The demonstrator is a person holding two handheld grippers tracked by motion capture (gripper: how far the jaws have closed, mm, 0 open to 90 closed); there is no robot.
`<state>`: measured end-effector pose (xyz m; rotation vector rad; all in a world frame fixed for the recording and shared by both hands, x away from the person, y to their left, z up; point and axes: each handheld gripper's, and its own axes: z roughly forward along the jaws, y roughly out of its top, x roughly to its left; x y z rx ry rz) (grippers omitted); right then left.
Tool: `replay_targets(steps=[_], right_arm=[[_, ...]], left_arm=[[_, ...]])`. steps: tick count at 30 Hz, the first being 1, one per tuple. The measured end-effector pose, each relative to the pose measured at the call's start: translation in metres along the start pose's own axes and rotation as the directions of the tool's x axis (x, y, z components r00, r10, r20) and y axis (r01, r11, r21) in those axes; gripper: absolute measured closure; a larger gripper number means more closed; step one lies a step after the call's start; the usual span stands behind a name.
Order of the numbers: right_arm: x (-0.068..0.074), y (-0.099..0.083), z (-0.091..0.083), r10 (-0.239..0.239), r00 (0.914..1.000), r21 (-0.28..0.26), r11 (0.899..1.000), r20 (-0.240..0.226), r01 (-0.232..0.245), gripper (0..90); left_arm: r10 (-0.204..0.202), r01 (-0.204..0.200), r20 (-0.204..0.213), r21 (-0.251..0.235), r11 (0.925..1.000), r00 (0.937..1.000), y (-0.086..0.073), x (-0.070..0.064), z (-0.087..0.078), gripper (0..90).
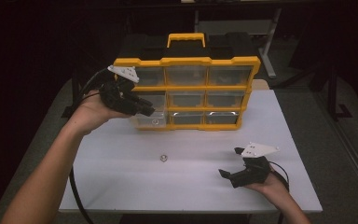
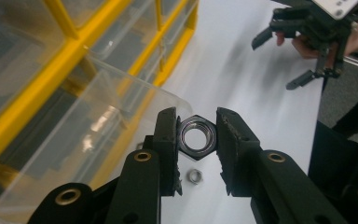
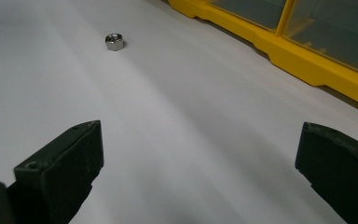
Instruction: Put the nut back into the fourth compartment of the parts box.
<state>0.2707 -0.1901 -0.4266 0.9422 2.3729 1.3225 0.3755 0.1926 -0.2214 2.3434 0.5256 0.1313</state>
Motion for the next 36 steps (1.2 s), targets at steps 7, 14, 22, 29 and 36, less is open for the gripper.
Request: replay_targets(steps=[7,14,22,29,36], right_arm=[[0.000,0.000,-0.001,0.000,1.0000,0.000,1.000,-0.003,0.000,0.3],[0.000,0.000,-0.001,0.000,1.0000,0.000,1.000,-0.004,0.000,0.3],[0.000,0.000,-0.001,0.000,1.0000,0.000,1.000,-0.004,0.000,0.3],[0.000,0.000,0.000,0.002,1.0000,0.004,1.000,-0.004,-0.002,0.3],[0.000,0.000,0.000,0.000,1.0000,0.002,1.000,-0.002,0.000,0.3]], left_arm=[[-0.018,0.019,-0.045,0.006,0.9998,0.9988,0.002,0.011,0.009,70.6],[-0.027,0.028,-0.077,0.020,0.9994,0.9967,0.000,0.019,0.019,70.5],[-0.051,0.053,-0.080,0.020,0.9984,0.9955,-0.005,0.027,0.031,69.8],[-0.046,0.044,-0.084,-0.021,0.9988,0.9954,-0.004,0.024,0.022,56.9],[-0.044,0.042,-0.041,-0.047,0.9980,0.9982,-0.006,0.009,0.011,49.6]])
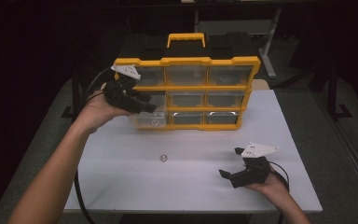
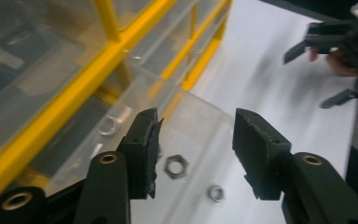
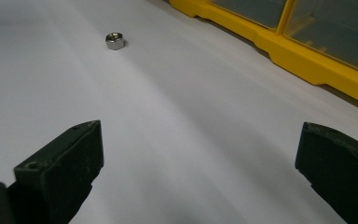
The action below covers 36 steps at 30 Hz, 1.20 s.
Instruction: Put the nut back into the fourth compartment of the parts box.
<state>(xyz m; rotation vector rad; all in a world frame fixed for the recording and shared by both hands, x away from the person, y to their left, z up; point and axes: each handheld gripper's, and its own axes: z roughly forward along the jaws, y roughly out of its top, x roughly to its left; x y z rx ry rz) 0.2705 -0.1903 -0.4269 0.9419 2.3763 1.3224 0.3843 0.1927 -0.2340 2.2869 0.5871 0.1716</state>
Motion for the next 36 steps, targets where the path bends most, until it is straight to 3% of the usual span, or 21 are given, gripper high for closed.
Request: replay_targets(steps=[10,17,36], right_arm=[[0.000,0.000,0.000,0.006,1.0000,0.003,1.000,0.002,-0.006,0.3],[0.000,0.000,0.000,0.005,1.0000,0.003,1.000,0.002,-0.005,0.3],[0.001,0.000,0.000,0.005,1.0000,0.004,1.000,0.002,-0.005,0.3]], left_arm=[[0.023,-0.023,0.035,0.006,0.9997,0.9991,-0.010,-0.021,-0.005,41.6],[0.045,-0.046,0.036,0.010,0.9989,0.9983,-0.019,-0.034,-0.004,38.2],[0.045,-0.045,0.049,-0.006,0.9990,0.9978,-0.056,-0.053,0.025,29.9]])
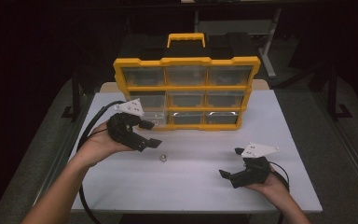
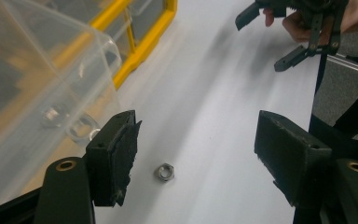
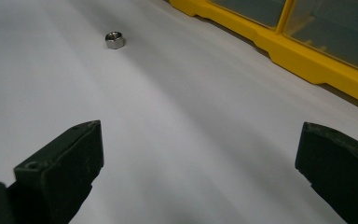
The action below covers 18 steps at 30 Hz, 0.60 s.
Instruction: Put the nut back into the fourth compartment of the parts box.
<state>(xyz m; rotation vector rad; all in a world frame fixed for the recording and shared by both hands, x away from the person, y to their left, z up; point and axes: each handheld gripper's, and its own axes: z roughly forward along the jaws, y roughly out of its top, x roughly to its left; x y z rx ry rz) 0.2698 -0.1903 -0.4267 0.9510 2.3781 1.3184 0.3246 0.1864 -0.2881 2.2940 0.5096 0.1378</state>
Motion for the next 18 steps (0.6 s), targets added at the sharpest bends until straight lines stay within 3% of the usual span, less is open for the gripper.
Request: replay_targets(steps=[12,18], right_arm=[[0.000,0.000,0.000,0.001,1.0000,0.001,1.000,0.000,-0.001,0.3],[0.000,0.000,0.000,-0.003,1.0000,0.001,1.000,0.000,0.003,0.3]], left_arm=[[-0.011,0.011,-0.023,0.002,0.9999,0.9997,-0.030,-0.001,0.034,26.8],[0.012,-0.010,-0.037,0.051,0.9986,0.9992,-0.044,0.001,0.053,27.8]])
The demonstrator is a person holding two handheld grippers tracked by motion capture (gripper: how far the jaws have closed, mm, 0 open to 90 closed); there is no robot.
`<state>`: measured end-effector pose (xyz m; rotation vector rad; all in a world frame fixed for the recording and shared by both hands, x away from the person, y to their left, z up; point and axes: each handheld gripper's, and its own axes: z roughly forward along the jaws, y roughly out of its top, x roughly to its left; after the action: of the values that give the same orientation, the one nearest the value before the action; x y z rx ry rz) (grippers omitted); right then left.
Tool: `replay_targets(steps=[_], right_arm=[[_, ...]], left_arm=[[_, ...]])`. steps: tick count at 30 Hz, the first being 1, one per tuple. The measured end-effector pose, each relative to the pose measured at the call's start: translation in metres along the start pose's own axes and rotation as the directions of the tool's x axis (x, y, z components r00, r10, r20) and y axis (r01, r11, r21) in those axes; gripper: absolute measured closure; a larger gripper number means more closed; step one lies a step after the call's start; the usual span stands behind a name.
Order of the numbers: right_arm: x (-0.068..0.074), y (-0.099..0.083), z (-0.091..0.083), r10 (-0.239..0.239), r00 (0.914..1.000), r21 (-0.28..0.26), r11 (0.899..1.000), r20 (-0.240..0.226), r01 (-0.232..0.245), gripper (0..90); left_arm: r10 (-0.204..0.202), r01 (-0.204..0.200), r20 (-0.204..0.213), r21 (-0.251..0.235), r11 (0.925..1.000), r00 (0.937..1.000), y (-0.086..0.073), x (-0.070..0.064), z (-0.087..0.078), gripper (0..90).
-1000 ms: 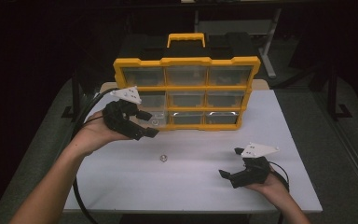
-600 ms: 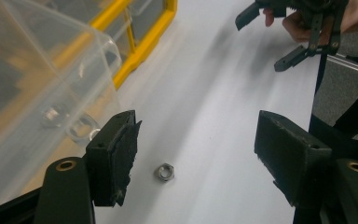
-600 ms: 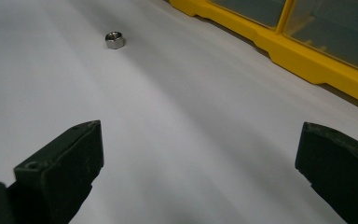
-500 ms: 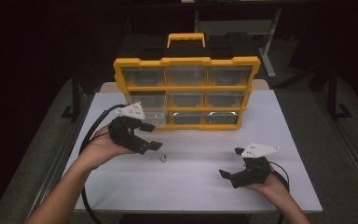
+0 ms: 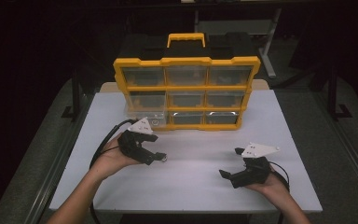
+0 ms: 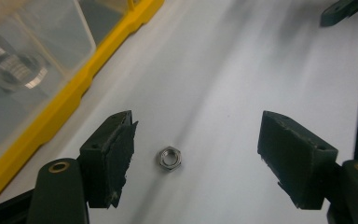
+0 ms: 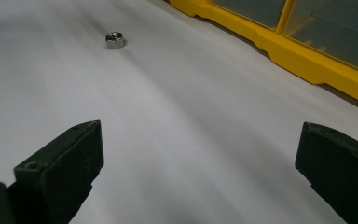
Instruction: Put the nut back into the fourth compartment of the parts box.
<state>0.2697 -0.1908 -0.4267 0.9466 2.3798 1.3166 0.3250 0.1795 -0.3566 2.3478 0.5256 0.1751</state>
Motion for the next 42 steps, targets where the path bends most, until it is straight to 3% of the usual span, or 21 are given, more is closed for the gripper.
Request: replay_targets(steps=[9,18,19,21,23,24,26,28,36,38,39,40,42], right_arm=[[0.000,0.000,0.000,0.003,1.0000,-0.001,1.000,0.000,-0.003,0.3],[0.000,0.000,0.000,0.003,1.0000,0.000,1.000,-0.001,-0.003,0.3],[0.000,0.000,0.000,0.002,1.0000,0.000,1.000,-0.001,-0.002,0.3],[0.000,0.000,0.000,0.002,1.0000,0.001,1.000,-0.001,-0.002,0.3],[0.000,0.000,0.000,0.001,1.0000,-0.001,1.000,-0.001,-0.001,0.3],[0.000,0.000,0.000,0.001,1.0000,-0.001,1.000,-0.002,-0.001,0.3],[0.000,0.000,0.000,0.000,1.0000,0.000,1.000,-0.002,0.000,0.3],[0.000,0.000,0.000,-0.001,1.0000,0.000,1.000,-0.002,0.001,0.3],[0.000,-0.001,0.000,0.000,1.0000,0.002,1.000,-0.002,0.000,0.3],[0.000,0.000,0.000,0.004,1.0000,0.004,1.000,-0.002,-0.004,0.3],[0.000,0.000,0.000,0.004,1.0000,0.004,1.000,-0.002,-0.004,0.3],[0.001,0.000,0.000,0.004,1.0000,0.004,1.000,-0.002,-0.004,0.3],[0.000,0.000,0.000,0.004,1.0000,0.004,1.000,-0.002,-0.004,0.3]], left_arm=[[-0.029,0.029,-0.017,0.012,0.9995,0.9994,-0.018,0.006,0.029,33.6],[-0.062,0.062,-0.020,0.022,0.9978,0.9979,-0.027,0.011,0.047,44.1],[-0.029,0.029,-0.018,0.041,0.9987,0.9994,-0.028,0.014,0.048,45.4],[-0.073,0.074,-0.012,0.034,0.9967,0.9972,-0.030,0.012,0.054,48.1],[-0.047,0.047,-0.015,0.065,0.9968,0.9988,-0.031,0.013,0.057,50.8],[-0.070,0.071,-0.016,0.053,0.9961,0.9974,-0.032,0.011,0.060,51.9],[-0.033,0.034,-0.018,0.086,0.9957,0.9993,-0.032,0.014,0.060,54.0],[-0.056,0.057,-0.021,0.080,0.9951,0.9982,-0.032,0.012,0.062,55.4],[-0.063,0.065,-0.020,0.113,0.9915,0.9978,-0.034,0.012,0.071,61.4],[-0.081,0.084,-0.032,0.096,0.9919,0.9962,-0.035,0.010,0.074,62.2],[-0.051,0.054,-0.033,0.112,0.9922,0.9982,-0.035,0.012,0.073,62.7],[-0.075,0.078,-0.038,0.101,0.9918,0.9965,-0.036,0.010,0.074,63.4],[-0.050,0.054,-0.036,0.108,0.9927,0.9981,-0.038,0.013,0.073,65.4]])
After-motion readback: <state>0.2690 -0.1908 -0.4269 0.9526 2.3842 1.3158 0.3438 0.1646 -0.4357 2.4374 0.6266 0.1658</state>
